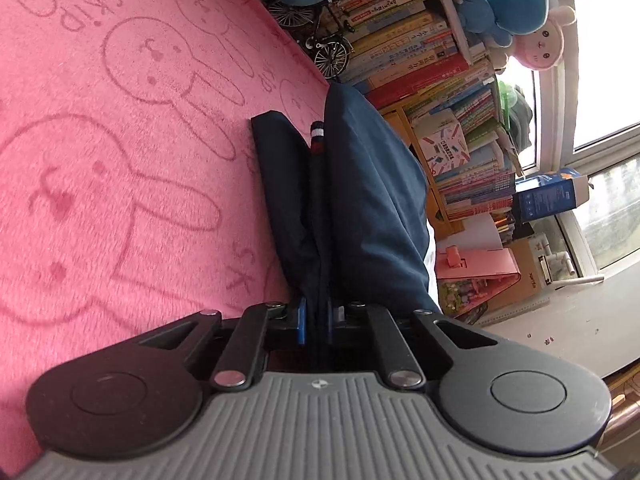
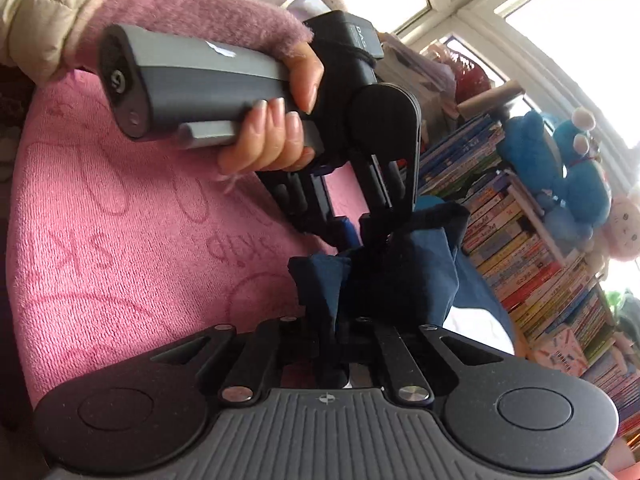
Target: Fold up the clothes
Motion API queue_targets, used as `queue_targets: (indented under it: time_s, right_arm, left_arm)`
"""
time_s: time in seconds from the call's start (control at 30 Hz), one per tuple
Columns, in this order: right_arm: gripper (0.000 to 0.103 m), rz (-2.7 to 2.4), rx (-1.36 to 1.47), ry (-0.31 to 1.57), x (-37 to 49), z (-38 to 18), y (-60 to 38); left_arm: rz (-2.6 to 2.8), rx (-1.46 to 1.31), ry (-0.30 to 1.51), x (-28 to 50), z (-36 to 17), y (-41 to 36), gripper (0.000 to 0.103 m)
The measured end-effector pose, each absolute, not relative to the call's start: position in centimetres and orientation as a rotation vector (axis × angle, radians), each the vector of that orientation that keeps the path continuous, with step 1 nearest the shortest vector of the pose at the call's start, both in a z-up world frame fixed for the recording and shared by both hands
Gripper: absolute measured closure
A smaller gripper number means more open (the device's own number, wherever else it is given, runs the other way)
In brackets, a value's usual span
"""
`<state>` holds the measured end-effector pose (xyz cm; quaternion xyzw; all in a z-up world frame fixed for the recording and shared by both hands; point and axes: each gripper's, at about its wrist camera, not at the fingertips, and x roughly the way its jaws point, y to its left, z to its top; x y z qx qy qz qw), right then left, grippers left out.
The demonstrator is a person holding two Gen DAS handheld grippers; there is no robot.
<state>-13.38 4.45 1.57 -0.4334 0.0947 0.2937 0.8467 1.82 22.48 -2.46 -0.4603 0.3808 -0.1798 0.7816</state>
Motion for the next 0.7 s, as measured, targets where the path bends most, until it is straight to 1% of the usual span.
queue_targets:
  time_s: [0.1, 0.2, 0.27, 0.3, 0.33, 0.37, 0.4, 0.47, 0.53, 0.57, 0.63, 0.67, 0.7]
  right_arm:
    - [0.096, 0.622, -0.862, 0.246, -13.2, 1.7, 4.3]
    - [0.096, 0.59, -0.871, 0.208, -14.2, 1.3, 4.2]
    - [0.093, 0.566, -0.864, 0.176, -15.2, 1.1, 3.8]
    - [0.087, 0.554, -0.86, 0.16, -15.7, 1.0, 3.6]
    - [0.084, 0.553, -0.851, 0.147, -16.3, 1.1, 3.3]
    - [0.077, 0.588, -0.825, 0.138, -17.0, 1.6, 2.6]
    - [0.066, 0.609, -0.807, 0.119, -17.6, 2.2, 2.0]
    - [0.059, 0.626, -0.776, 0.065, -18.8, 3.4, 0.7]
    - [0.051, 0.592, -0.761, 0.02, -19.2, 4.5, -0.1]
    - [0.044, 0.574, -0.769, 0.026, -18.9, 4.6, -0.2]
    - [0.044, 0.534, -0.801, 0.039, -17.9, 4.4, -0.1]
    - [0.044, 0.513, -0.83, 0.049, -17.6, 3.8, 0.1]
    - [0.044, 0.506, -0.857, 0.06, -17.2, 3.3, 0.3]
  left_arm:
    - [-0.379, -1.025, 0.854, 3.0, -2.5, 22.8, 0.094]
    - [-0.385, -1.037, 0.832, 2.0, -2.8, 22.8, 0.091]
    - [-0.391, -1.027, 0.815, 1.0, -2.8, 22.7, 0.091]
    - [-0.39, -1.016, 0.812, 0.5, -2.7, 22.6, 0.091]
    - [-0.384, -1.007, 0.805, 0.0, -2.6, 22.7, 0.091]
    - [-0.365, -0.998, 0.793, -0.6, -2.4, 22.9, 0.09]
    - [-0.342, -0.981, 0.775, -1.1, -2.0, 23.1, 0.088]
    - [-0.295, -0.937, 0.72, -2.3, -0.9, 23.7, 0.082]
    - [-0.259, -0.899, 0.654, -3.5, 0.3, 24.3, 0.082]
    - [-0.283, -0.925, 0.628, -3.8, 0.7, 24.6, 0.081]
    - [-0.361, -1.002, 0.599, -4.2, 1.1, 25.0, 0.073]
    - [-0.404, -1.045, 0.602, -4.1, 1.1, 24.9, 0.067]
    - [-0.442, -1.08, 0.608, -4.0, 1.0, 24.6, 0.063]
